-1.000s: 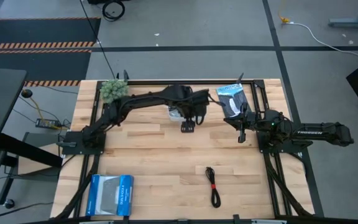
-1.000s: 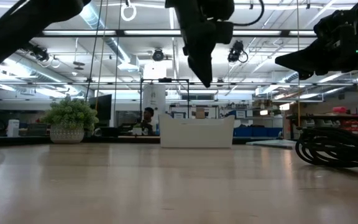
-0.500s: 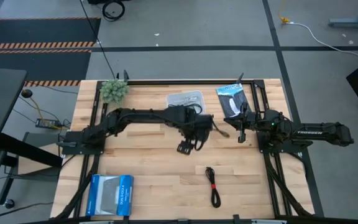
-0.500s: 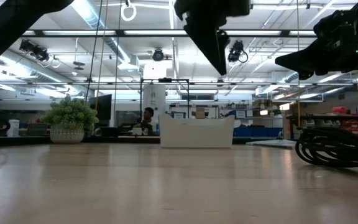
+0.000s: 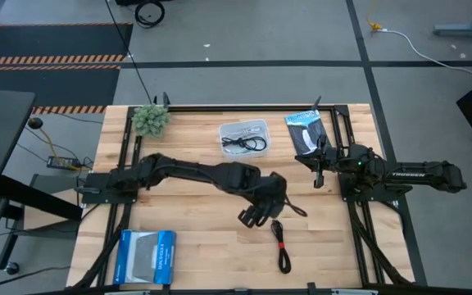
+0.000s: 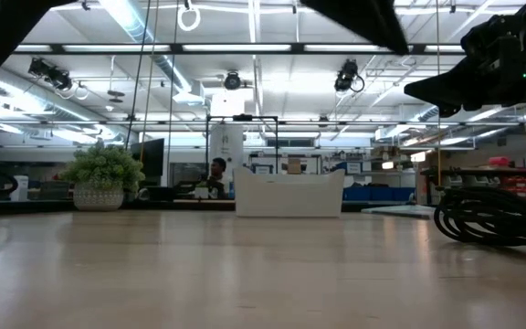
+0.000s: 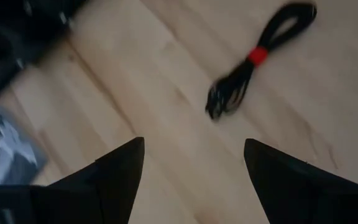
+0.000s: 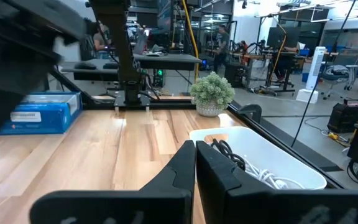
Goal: Pick and place USB-C Cables
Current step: Put the black charger cable into the white bin
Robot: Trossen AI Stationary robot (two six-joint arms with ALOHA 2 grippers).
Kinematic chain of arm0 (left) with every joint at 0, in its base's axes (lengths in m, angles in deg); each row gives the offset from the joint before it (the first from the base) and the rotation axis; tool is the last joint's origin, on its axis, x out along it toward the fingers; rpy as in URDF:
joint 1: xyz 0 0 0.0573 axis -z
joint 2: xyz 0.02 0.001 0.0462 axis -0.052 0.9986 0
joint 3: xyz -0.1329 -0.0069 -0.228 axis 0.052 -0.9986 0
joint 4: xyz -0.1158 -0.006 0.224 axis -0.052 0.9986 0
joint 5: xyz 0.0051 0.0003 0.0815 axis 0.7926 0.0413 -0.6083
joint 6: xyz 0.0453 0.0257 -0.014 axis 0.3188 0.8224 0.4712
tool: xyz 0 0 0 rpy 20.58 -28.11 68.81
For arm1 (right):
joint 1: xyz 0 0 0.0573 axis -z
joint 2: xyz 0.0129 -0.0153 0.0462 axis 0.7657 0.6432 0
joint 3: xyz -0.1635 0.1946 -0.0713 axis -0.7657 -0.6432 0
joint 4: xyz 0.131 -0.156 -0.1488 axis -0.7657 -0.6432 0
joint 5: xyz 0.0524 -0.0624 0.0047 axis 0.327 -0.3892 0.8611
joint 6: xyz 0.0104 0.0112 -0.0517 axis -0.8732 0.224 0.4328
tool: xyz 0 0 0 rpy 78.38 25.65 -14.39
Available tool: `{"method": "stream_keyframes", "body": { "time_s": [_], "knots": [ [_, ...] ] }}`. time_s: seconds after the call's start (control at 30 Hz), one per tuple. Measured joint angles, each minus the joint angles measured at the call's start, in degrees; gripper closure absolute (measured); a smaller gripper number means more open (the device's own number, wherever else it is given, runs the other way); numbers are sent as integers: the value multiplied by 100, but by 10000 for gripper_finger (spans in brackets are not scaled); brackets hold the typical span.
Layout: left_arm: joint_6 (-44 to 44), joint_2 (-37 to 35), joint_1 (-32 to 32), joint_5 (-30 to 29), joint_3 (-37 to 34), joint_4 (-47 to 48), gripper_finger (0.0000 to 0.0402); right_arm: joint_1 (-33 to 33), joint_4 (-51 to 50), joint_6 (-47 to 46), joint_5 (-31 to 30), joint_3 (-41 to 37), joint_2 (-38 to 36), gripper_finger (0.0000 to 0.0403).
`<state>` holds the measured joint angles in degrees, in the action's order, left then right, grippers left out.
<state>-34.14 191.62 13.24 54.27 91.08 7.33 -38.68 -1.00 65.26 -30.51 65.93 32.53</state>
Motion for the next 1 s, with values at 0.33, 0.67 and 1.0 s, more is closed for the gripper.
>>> {"method": "stream_keyframes", "body": {
  "time_s": [0.33,0.67,1.0],
  "knots": [
    [-384,0,257,102,0,-1536,116,-1,0,1,0,0,0,383],
    [-822,57,264,727,-468,-2625,116,0,0,2,0,0,0,383],
    [-818,66,243,990,-1651,-3040,116,-1,-2,0,0,1,2,383]
  ]
}}
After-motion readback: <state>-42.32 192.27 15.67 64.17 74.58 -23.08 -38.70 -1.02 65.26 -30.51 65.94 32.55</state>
